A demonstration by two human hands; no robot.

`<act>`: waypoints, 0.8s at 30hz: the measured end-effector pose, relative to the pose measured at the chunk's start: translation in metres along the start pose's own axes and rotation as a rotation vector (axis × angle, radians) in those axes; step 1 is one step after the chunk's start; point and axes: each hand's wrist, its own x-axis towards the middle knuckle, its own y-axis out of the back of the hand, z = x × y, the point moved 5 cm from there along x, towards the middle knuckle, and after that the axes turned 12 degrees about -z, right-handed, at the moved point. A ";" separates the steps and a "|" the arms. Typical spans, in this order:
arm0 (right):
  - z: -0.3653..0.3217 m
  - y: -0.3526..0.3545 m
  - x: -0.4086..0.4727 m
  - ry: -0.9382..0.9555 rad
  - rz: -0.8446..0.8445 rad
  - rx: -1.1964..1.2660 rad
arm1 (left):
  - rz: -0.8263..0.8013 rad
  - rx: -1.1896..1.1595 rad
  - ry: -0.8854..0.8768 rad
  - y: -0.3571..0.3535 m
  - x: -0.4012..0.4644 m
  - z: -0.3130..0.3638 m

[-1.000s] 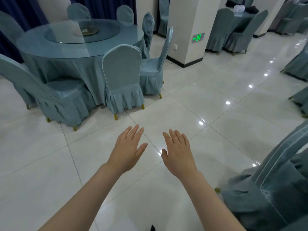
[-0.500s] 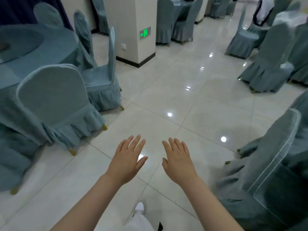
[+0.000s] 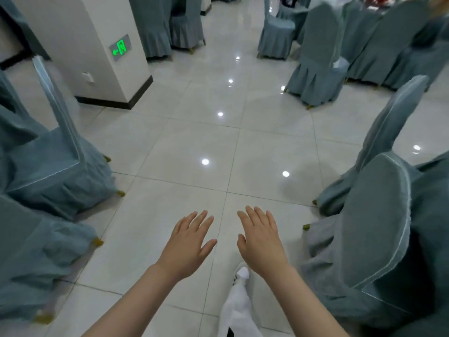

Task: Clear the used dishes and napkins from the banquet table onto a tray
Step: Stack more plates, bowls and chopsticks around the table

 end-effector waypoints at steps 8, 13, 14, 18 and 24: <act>0.122 0.058 0.121 -0.116 0.033 0.076 | 0.024 -0.066 -0.062 0.066 0.188 0.025; 0.183 0.093 0.185 -0.137 0.023 0.046 | 0.024 -0.077 -0.121 0.107 0.291 0.059; 0.194 0.102 0.195 -0.153 0.033 0.054 | 0.022 -0.065 -0.135 0.114 0.309 0.065; 0.243 0.130 0.228 -0.228 0.071 0.111 | 0.008 -0.030 -0.211 0.135 0.389 0.088; 0.331 0.160 0.268 -0.421 0.118 0.141 | -0.032 -0.011 -0.385 0.158 0.507 0.146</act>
